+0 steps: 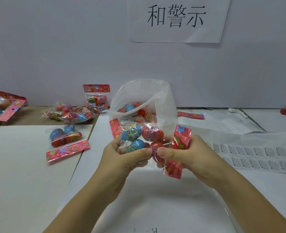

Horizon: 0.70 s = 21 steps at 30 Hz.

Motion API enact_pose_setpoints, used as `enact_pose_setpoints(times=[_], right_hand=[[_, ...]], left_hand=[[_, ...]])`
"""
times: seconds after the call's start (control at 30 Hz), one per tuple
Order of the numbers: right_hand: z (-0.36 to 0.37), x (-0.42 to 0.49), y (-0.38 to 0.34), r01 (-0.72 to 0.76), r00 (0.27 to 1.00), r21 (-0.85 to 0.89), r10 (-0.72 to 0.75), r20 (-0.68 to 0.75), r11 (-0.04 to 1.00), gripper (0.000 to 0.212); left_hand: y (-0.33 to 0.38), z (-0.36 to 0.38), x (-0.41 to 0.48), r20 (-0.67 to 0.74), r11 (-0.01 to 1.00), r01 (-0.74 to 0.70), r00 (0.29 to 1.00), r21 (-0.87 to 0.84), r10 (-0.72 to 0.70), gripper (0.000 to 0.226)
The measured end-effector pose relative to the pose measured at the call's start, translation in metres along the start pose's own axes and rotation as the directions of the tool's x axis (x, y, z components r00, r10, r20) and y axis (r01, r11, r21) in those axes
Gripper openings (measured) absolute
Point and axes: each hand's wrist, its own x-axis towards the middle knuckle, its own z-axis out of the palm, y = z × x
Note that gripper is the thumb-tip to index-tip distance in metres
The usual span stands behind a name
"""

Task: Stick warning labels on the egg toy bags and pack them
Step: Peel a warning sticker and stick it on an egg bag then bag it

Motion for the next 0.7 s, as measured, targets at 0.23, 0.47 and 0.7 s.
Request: enact_pose_setpoints(times=[0.23, 0.47, 0.7], right_hand=[[-0.005, 0.003, 0.0, -0.022, 0.999, 0.111, 0.025, -0.03, 0.994, 0.048], [-0.003, 0.005, 0.005, -0.015, 0.993, 0.312, 0.051, -0.108, 0.95, 0.034], [0.005, 0.008, 0.012, -0.013, 0.988, 0.43, 0.079, -0.136, 0.903, 0.032]], left_hand=[[0.006, -0.005, 0.0, 0.018, 0.999, 0.029, 0.999, 0.021, -0.029, 0.099], [0.005, -0.002, 0.001, 0.012, 0.978, 0.057, 0.998, -0.203, -0.055, 0.081], [-0.009, 0.012, -0.006, 0.063, 0.946, 0.106, 0.994, -0.306, -0.091, 0.05]])
